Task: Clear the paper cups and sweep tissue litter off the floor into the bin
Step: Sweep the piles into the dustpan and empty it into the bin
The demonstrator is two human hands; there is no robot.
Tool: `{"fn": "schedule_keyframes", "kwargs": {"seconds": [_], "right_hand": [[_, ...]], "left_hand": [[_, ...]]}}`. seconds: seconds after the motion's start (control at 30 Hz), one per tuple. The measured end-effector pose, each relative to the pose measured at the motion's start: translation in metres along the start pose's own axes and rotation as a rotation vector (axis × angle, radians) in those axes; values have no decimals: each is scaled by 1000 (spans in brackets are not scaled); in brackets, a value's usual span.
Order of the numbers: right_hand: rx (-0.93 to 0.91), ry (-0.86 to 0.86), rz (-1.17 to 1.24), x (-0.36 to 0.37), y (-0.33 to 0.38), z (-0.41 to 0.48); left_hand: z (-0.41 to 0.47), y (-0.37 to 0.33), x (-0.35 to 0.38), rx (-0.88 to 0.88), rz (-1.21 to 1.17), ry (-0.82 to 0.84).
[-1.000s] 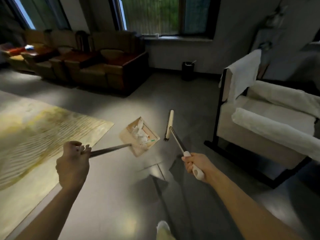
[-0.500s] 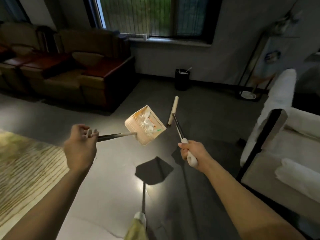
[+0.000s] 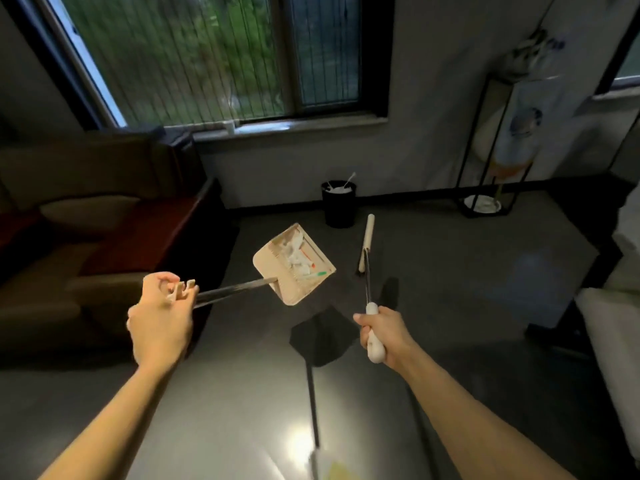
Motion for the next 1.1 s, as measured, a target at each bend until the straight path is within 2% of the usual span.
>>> {"fn": "schedule_keyframes", "kwargs": {"seconds": [0.33, 0.6, 0.83, 1.1], "right_hand": [[-34, -129, 154, 201, 194, 208], [-99, -197, 285, 316, 291, 362], [-131, -228, 521, 361, 370, 439], [-162, -301, 582, 378, 454, 535]], "left_hand": [[332, 74, 142, 121, -54, 72], [575, 114, 298, 317, -142, 212], [734, 92, 435, 441, -76, 371], [831, 67, 573, 627, -107, 452]]}}
Point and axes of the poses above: each hand's wrist, its own z-axis towards the middle knuckle, its own x-axis out of the palm, y = z × x, the point moved 6 cm from there along z, towards the middle knuckle, and after that the axes turned 12 degrees about x, right-handed, at the moved point
